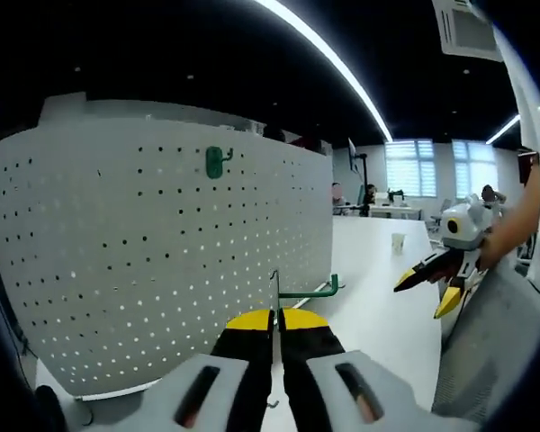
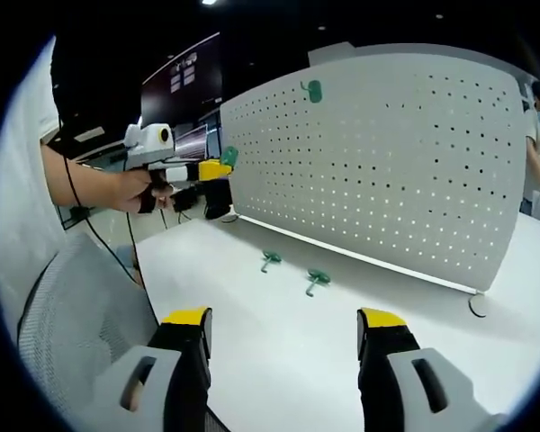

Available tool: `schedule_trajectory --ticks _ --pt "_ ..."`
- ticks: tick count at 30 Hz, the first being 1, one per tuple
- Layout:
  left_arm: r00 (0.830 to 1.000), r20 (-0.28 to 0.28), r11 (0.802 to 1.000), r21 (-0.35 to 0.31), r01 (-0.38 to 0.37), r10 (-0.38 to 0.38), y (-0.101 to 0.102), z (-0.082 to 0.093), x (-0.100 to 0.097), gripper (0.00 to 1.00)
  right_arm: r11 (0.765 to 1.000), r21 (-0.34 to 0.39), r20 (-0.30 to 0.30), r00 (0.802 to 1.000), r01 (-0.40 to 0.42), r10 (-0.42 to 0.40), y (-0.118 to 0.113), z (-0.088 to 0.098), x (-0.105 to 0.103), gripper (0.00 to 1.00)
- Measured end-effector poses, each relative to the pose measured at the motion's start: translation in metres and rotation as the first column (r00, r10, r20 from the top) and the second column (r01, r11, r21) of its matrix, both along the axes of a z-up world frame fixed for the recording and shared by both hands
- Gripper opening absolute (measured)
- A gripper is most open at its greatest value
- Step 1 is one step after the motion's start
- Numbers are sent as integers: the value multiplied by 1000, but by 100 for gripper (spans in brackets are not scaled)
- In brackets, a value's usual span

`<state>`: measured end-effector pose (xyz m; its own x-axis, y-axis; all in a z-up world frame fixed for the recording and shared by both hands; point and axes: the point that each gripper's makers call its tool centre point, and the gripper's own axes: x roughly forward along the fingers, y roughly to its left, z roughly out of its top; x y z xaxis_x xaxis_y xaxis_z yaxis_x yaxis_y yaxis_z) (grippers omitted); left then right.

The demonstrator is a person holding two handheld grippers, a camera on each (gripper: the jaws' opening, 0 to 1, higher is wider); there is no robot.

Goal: Insert the hook assembly into the mounting plate slot until the hook locks in place.

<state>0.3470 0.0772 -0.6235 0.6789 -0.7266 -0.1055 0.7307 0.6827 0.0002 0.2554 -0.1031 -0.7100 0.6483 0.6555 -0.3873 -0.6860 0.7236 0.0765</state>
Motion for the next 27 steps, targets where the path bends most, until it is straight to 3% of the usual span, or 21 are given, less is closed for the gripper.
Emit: schedule_trajectory --ticks 3,17,27 --pt "1000 9 999 -51 -12 12 -1 10 -3 1 1000 4 1 1000 -3 3 1 1 0 64" --pt "996 66 986 -159 -47 59 -3 46 -20 1 1000 12 1 1000 -4 4 1 1 0 64" --pt "995 62 981 -180 -67 80 -3 47 -22 1 1000 18 1 1000 7 -7 -1 2 1 64"
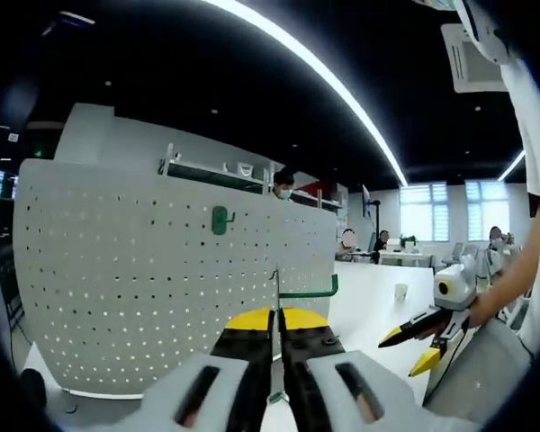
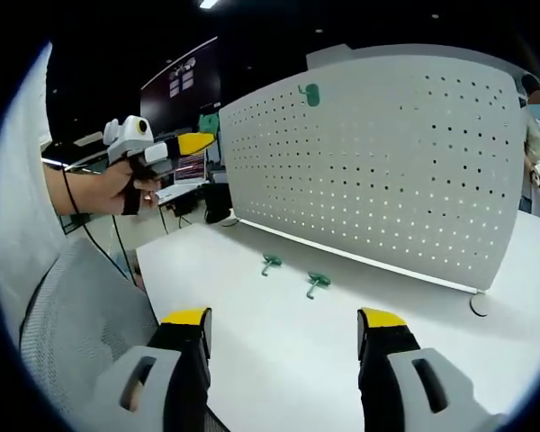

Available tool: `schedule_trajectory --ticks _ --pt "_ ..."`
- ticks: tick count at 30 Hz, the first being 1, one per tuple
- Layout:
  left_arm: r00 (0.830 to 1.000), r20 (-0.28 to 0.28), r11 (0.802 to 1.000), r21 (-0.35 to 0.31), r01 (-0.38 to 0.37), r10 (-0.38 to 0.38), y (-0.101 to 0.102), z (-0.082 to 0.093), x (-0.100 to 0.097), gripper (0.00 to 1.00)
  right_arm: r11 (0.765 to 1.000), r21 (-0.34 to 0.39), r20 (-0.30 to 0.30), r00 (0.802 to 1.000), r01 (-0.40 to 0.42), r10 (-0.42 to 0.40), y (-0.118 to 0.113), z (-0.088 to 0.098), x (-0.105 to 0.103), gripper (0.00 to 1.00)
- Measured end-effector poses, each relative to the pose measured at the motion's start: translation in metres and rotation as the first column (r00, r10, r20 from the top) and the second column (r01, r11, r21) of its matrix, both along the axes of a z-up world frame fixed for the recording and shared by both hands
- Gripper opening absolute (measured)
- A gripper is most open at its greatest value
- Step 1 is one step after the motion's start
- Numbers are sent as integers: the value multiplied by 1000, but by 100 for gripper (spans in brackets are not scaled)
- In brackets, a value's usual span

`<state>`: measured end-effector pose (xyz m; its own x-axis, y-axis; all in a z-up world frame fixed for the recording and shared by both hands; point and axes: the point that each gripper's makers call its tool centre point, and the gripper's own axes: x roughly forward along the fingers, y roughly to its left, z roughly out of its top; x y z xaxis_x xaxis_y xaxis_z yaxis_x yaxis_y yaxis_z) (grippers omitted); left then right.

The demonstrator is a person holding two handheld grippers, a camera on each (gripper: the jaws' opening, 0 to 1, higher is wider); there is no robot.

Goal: Insert the hook assembly into the mounting plate slot until the hook locks in place.

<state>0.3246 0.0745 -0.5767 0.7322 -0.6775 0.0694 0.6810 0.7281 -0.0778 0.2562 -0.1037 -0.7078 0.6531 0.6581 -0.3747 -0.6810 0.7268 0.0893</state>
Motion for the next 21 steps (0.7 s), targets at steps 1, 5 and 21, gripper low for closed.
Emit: schedule_trajectory --ticks 1,5,21 --pt "1000 -4 1000 1 1 -1 0 -1 0 1 1000 1 1 1000 2 -2 0 0 0 64" --pt "1000 -6 1000 2 1 -1 0 -1 -1 1 1000 2 -2 1000 2 -2 0 0 0 64" --pt "1000 -1 1000 -4 -4 4 0 0 0 2 986 160 176 984 -50 22 12 50 -2 66"
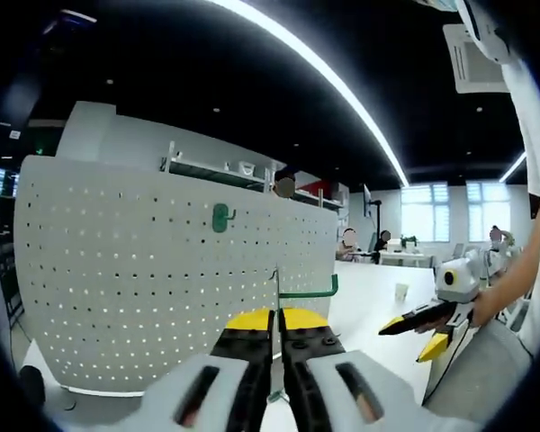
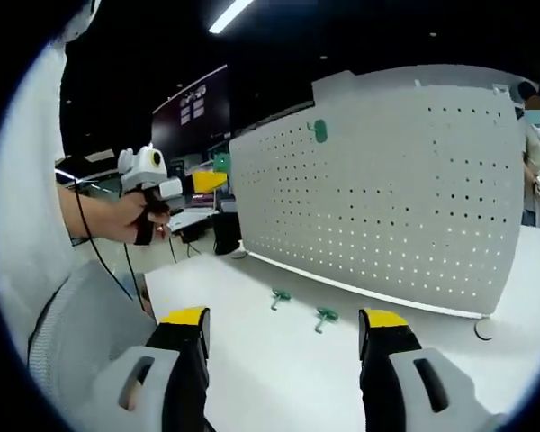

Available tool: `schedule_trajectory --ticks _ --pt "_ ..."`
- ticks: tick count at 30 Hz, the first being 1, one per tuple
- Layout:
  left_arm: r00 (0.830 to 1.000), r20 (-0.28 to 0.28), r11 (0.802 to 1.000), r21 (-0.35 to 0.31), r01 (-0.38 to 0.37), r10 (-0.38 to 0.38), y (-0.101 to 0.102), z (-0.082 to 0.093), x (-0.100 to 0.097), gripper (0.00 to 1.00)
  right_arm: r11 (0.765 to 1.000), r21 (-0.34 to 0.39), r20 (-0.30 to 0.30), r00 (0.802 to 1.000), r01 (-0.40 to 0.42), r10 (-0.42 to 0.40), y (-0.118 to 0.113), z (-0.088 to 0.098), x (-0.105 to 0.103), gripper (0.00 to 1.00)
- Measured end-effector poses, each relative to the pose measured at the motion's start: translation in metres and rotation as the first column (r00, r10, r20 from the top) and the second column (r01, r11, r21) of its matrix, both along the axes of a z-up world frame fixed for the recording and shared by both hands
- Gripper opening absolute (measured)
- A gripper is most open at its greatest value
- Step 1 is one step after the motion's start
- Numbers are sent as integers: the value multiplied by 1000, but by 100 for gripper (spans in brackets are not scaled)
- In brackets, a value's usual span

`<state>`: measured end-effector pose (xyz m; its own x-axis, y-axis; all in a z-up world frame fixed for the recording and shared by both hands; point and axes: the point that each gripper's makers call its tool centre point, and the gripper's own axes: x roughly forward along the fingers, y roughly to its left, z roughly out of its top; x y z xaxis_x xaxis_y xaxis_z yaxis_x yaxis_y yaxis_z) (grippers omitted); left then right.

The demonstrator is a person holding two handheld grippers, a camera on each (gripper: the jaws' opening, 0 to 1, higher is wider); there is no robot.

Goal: Insert the hook assembly into the mounting plate slot until the hook locks in place.

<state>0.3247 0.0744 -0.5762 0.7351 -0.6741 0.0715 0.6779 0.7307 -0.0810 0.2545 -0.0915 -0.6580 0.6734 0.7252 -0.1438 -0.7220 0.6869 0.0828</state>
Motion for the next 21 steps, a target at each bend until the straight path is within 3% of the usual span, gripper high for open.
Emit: schedule_trajectory --ticks 4,21 --pt "1000 -1 1000 6 -4 4 1 -2 1 2 998 62 74 997 -13 8 3 20 -2 65" --pt "1000 4 1000 18 -9 9 0 -2 1 2 997 64 68 997 -39 35 11 27 -1 60"
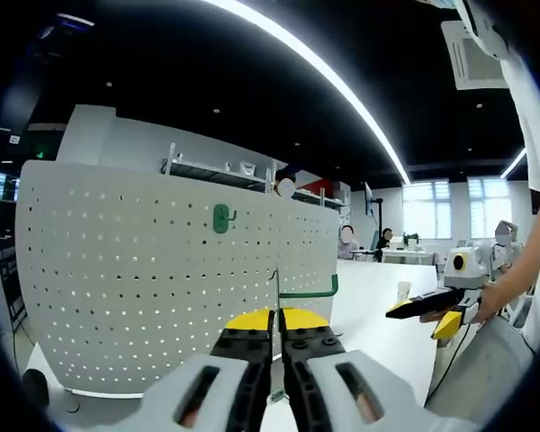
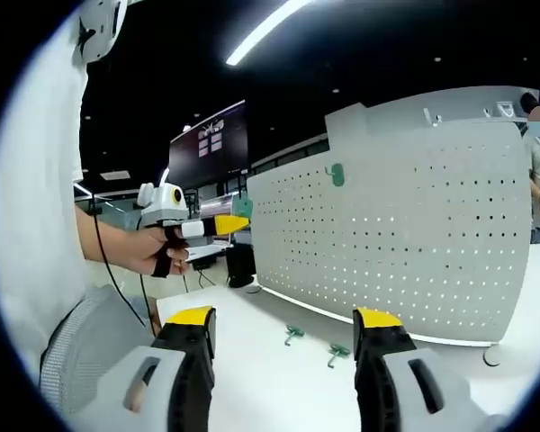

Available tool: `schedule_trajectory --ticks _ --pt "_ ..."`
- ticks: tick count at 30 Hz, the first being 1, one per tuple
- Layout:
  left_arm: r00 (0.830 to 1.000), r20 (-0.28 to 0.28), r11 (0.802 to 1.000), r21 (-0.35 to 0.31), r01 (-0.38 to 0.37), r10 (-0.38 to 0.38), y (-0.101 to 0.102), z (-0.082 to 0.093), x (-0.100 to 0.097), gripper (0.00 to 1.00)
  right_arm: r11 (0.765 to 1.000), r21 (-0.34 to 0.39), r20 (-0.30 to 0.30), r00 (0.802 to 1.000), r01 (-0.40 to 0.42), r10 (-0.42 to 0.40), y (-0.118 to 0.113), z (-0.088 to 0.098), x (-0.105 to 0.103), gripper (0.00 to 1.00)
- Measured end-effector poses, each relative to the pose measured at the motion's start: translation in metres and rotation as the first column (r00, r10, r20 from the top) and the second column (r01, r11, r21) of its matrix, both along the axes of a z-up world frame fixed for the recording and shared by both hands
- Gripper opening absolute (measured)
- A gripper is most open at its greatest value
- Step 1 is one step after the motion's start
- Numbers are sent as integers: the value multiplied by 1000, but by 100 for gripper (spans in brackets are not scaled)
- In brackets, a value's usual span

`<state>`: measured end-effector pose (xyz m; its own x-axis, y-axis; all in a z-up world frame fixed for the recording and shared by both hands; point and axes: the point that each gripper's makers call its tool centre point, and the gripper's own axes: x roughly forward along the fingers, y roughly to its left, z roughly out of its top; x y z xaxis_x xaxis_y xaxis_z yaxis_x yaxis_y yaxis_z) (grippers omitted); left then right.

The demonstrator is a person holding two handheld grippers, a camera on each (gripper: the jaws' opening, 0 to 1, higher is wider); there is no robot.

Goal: Insert the hook assembly into the mounting plate slot until the hook locks in place.

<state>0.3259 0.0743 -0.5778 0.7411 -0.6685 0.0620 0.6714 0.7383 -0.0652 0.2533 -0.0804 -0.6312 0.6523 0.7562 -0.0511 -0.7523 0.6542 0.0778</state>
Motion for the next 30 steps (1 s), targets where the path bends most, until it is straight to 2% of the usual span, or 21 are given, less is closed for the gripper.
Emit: schedule_trajectory --ticks 8,14,30 --pt "1000 2 1000 -3 -2 2 -3 1 -2 2 1000 26 -3 1000 -9 9 7 7 5 59" --pt "1000 7 1000 3 -1 1 -5 2 -4 2 998 66 18 1000 -19 18 21 22 11 56" --pt "1000 12 1000 12 -8 8 -11 3 -4 2 990 131 26 998 -56 53 45 40 24 52"
